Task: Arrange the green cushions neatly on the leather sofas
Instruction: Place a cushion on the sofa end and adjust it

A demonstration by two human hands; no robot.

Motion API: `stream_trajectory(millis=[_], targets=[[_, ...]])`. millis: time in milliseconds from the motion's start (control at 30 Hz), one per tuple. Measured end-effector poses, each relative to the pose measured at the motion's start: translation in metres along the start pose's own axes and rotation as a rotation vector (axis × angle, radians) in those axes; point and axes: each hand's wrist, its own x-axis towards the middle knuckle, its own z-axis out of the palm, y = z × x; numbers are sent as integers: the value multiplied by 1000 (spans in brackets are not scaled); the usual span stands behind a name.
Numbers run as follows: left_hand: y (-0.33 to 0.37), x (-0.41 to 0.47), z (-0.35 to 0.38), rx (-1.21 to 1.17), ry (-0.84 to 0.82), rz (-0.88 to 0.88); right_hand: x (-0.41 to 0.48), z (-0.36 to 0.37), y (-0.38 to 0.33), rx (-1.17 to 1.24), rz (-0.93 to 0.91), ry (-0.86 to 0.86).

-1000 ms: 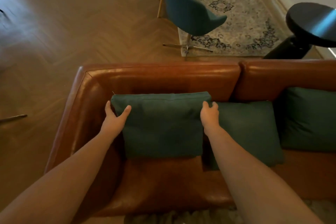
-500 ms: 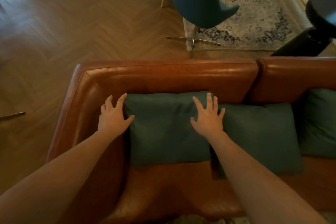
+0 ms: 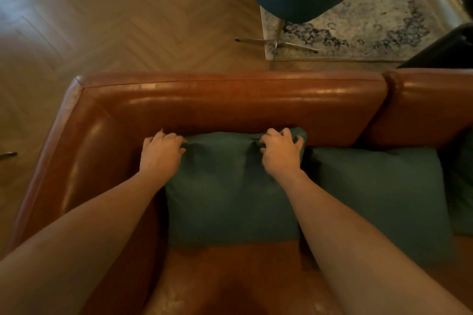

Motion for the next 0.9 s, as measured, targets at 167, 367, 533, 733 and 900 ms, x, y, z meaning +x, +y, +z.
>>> stream_trajectory(millis=[167,367,533,733,900], targets=[[-7,-16,-30,-93,169,-11,-10,-21,6,93,-67,223],[-16,-46,-47,-95,344,24,-42,-18,8,156,-164,517],[-9,-42,-42,-73,250,52,-44,-17,-16,173,-106,381],[11,-32,-26,133,-77,47,-35,-10,-38,-43,-81,-42],[33,-27,-29,105,-18,139,-28,-17,-69,-78,-147,-27]])
